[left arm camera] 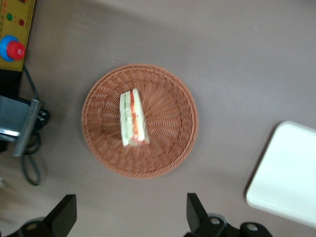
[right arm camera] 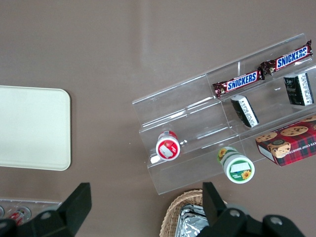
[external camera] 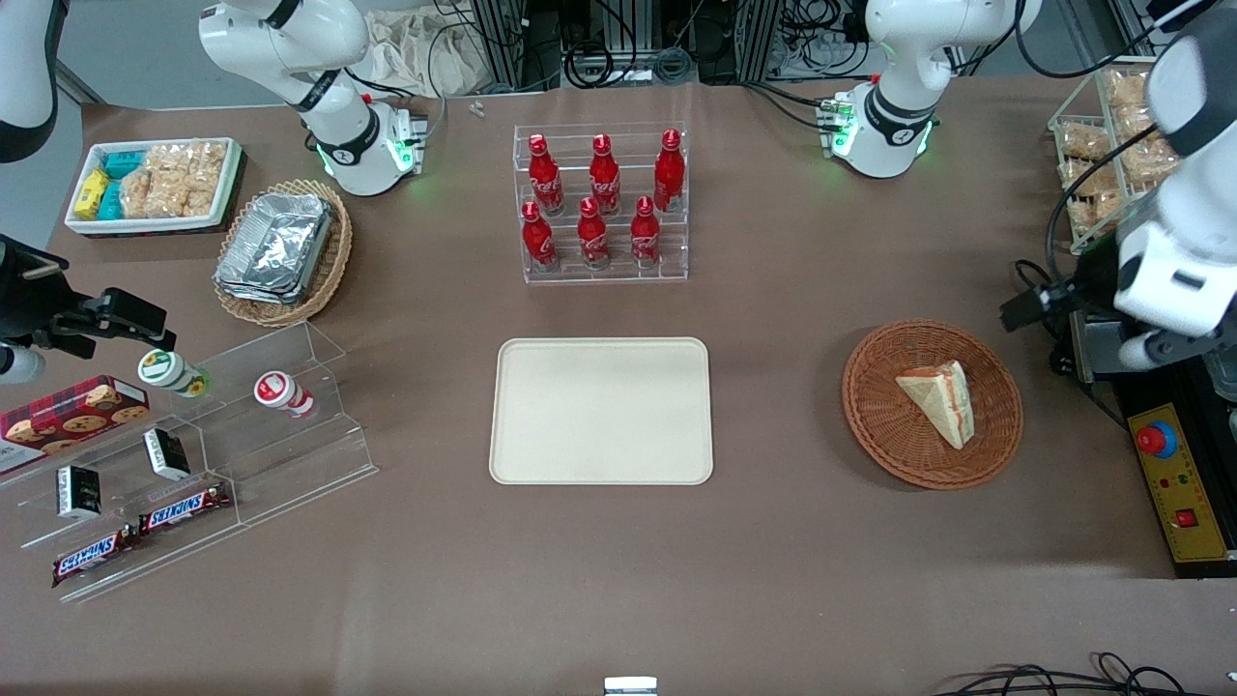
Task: Place sandwich from basket to tray
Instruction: 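Move the left gripper down over the wrapped sandwich in the wicker basket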
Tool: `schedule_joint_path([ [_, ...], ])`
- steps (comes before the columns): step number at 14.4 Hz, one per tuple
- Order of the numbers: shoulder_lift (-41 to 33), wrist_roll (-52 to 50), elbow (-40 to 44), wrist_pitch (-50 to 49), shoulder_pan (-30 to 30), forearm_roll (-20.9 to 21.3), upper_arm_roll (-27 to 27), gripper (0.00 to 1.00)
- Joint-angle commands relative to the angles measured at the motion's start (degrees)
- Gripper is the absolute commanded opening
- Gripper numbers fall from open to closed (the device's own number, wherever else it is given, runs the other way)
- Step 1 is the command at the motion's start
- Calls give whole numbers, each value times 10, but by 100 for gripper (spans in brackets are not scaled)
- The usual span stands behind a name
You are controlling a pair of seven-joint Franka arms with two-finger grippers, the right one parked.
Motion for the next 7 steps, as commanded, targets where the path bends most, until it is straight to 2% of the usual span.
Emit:
schedule_joint_path([
  [1,7,-85,-69,73,-5,39,-9,100],
  [3,38,-157,-105,126,-9,77,-10,100],
  [5,83,-212,-113,158,-16,87,-10,100],
  [7,115,-225,-113,175,-15,106,-9,100],
])
